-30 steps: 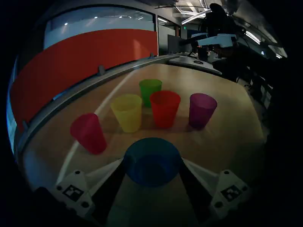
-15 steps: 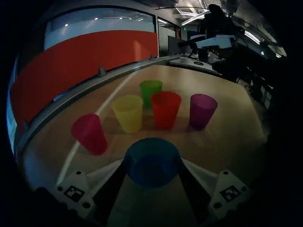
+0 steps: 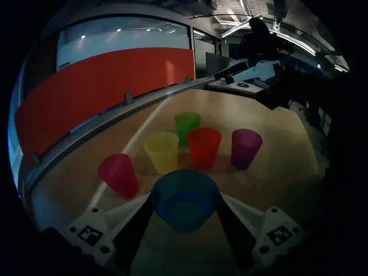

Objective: Pour water

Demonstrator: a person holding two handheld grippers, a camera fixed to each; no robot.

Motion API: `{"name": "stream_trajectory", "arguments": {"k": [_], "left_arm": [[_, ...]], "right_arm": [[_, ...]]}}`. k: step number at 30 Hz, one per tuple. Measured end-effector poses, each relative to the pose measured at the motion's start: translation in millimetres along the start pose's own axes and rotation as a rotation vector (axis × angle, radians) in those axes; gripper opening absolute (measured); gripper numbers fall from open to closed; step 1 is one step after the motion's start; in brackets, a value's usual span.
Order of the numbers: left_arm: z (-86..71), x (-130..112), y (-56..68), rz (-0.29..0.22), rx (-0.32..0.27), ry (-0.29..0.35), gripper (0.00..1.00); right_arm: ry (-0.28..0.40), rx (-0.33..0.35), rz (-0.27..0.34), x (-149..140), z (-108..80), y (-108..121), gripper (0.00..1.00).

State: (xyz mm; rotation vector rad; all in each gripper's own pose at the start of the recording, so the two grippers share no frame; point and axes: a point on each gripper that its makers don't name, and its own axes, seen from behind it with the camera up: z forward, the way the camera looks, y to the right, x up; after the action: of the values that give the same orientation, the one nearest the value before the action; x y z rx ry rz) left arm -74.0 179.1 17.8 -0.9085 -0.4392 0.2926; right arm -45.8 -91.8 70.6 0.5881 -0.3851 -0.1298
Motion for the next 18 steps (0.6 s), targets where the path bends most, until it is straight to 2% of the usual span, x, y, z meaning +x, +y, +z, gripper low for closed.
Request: {"name": "stream_trajectory", "arguments": {"k": [18], "left_arm": [[-10.5, 31.4, -4.8, -0.021, 0.022, 0.083, 0.87]], "right_arm": [[-0.065, 0.013, -0.012, -31.6, 44.9, 5.5, 1.0]]}}
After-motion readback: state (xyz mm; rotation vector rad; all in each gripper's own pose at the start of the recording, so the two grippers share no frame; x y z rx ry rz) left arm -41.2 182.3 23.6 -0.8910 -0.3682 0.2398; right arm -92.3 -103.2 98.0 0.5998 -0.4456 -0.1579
